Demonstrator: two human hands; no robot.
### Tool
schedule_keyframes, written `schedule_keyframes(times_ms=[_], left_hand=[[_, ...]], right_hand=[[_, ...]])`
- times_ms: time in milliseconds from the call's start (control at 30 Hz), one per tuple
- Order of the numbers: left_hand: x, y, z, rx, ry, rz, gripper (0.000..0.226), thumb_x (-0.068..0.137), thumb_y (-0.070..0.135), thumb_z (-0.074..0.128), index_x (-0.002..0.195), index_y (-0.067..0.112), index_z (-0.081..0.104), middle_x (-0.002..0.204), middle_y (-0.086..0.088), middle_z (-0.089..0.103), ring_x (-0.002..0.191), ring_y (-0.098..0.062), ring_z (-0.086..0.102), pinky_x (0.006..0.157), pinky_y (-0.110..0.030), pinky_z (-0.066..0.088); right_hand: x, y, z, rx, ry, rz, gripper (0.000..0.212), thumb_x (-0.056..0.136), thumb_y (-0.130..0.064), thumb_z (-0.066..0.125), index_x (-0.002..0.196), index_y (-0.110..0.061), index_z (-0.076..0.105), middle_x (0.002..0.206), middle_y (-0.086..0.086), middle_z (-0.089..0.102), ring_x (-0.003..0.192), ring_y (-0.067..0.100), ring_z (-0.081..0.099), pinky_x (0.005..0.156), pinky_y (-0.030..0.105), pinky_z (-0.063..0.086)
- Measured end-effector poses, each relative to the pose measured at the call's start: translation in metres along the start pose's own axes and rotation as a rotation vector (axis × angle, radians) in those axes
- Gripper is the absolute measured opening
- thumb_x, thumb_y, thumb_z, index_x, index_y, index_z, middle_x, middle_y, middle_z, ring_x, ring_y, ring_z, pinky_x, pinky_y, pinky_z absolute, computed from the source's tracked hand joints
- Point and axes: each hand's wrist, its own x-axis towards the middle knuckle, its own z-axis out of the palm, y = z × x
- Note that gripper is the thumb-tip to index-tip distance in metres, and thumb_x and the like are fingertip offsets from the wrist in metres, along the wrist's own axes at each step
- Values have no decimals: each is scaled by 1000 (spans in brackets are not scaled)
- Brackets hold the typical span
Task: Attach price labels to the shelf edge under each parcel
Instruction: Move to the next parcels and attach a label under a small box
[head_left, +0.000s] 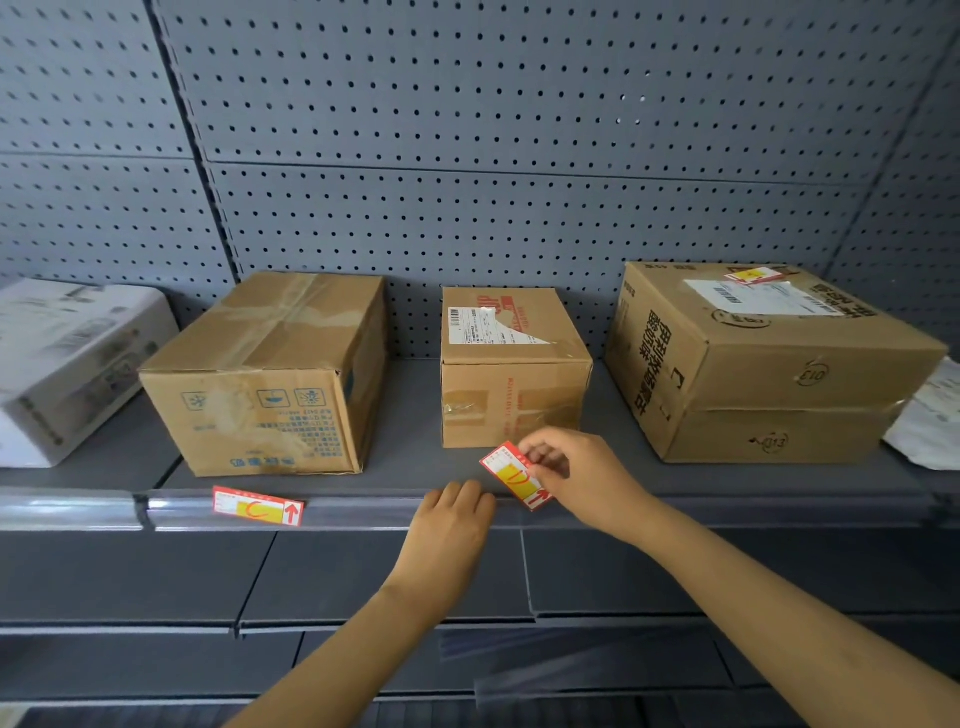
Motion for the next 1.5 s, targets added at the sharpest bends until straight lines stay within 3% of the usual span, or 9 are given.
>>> schedule_keyframes(times_ms=[67,200,367,500,667,767,967,1167,1500], left_hand=[[1,2,-3,-39,-9,-43,43,47,4,81,85,14,62,80,-5,61,69,-24,61,62,-31,50],[3,5,-2,-3,-28,-92,36,84,4,52,118,13,49,117,-6,52,108,-26,50,92,-31,37],[6,5,-11,-81,-42,-56,15,72,13,71,83,14,63,83,-5,61,74,-24,59,65,-31,46],[3,6,-9,-98,-46,-69,17,90,11,45,103,12,56,106,-8,57,94,-26,53,78,-31,39],[-5,5,-10,-139,-24,-46,34,87,5,44,119,12,52,124,-7,52,106,-26,50,90,-32,38],[-5,2,-14,-123,20,-14,33,86,7,47,117,12,54,114,-7,57,100,-27,54,85,-33,40],[7,-26,-45,-125,226,-22,7,75,6,60,78,11,65,73,-6,63,60,-26,58,53,-36,46],[7,-35,-44,-156,206,-43,6,77,7,62,76,10,67,72,-6,65,60,-27,60,55,-36,49],[16,-35,-41,-169,144,1,14,85,13,54,82,12,67,80,-5,65,67,-24,60,60,-38,51]], right_hand=[[0,-1,1,-7,-5,6,26,84,0,62,102,-19,66,92,-6,64,87,1,58,74,6,46],[-2,-1,2,-8,-5,11,26,84,-1,62,101,-20,66,92,-8,63,87,1,58,74,6,46],[3,-3,-3,21,59,-10,26,82,1,64,100,-17,67,89,-7,63,85,1,59,72,7,45],[7,-5,-4,-14,-11,-47,26,82,3,62,99,-16,67,90,-7,63,82,-1,58,70,7,45],[2,3,9,-139,-92,-86,22,85,0,61,101,-14,67,94,-1,64,82,6,60,74,26,55],[3,6,13,-170,-94,-73,21,86,-6,63,103,-17,68,93,-4,66,81,6,62,72,30,57],[6,5,16,-202,-136,-52,19,86,-10,63,102,-19,68,96,-4,67,84,4,61,76,28,55],[7,2,22,-263,-166,-116,18,87,-9,62,100,-18,70,101,-3,67,88,4,58,76,18,50],[2,0,15,-287,-149,-110,22,87,-10,60,106,-19,66,105,-4,65,93,5,56,83,28,51]])
